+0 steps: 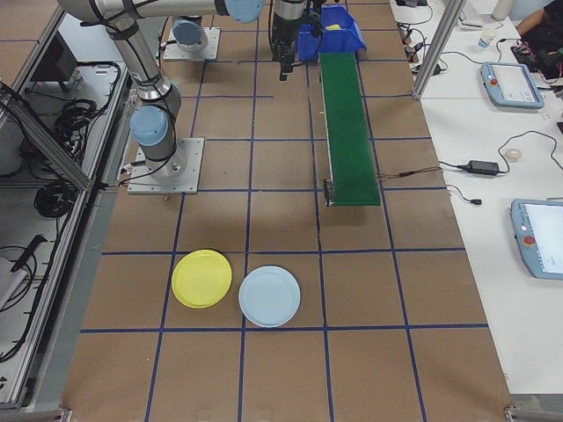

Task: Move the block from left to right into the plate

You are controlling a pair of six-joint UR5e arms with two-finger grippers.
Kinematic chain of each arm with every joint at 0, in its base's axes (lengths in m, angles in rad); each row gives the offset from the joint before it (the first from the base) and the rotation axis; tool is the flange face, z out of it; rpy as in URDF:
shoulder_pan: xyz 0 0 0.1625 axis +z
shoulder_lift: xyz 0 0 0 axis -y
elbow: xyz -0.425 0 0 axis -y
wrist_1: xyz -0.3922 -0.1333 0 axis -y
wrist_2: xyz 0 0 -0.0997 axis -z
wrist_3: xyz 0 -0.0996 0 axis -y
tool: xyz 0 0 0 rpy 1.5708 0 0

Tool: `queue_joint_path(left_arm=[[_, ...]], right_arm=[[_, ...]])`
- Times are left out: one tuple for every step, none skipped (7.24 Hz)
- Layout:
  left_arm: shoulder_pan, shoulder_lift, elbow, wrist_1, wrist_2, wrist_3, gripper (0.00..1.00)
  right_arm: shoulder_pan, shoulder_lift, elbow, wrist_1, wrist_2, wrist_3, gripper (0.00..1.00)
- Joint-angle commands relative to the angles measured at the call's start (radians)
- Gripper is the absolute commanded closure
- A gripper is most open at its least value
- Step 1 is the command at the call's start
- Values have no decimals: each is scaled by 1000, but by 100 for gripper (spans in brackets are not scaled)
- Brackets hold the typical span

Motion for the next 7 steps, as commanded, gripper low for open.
queue_joint_path(left_arm=[[-1, -23, -26, 40, 4, 5, 55], [-1, -23, -2, 42, 1, -3, 73], [-1, -15, 36, 42, -8, -21, 87], [-2, 18, 96, -7, -6, -37, 87], [-2, 61, 168, -152, -6, -40, 86], [-13, 94, 214, -246, -10, -78, 86], [-71, 105, 228, -254, -12, -131, 86]], right_arm=[[-1, 0, 0, 0, -1, -2, 0], [-1, 0, 0, 0, -1, -3, 0], [-1, 0, 0, 0, -1, -3, 0], [-1, 0, 1, 0, -1, -6, 0], [-1, 0, 1, 0, -1, -6, 0], [-1, 0, 1, 0, -1, -8, 0], [-1, 0, 3, 0, -1, -8, 0]])
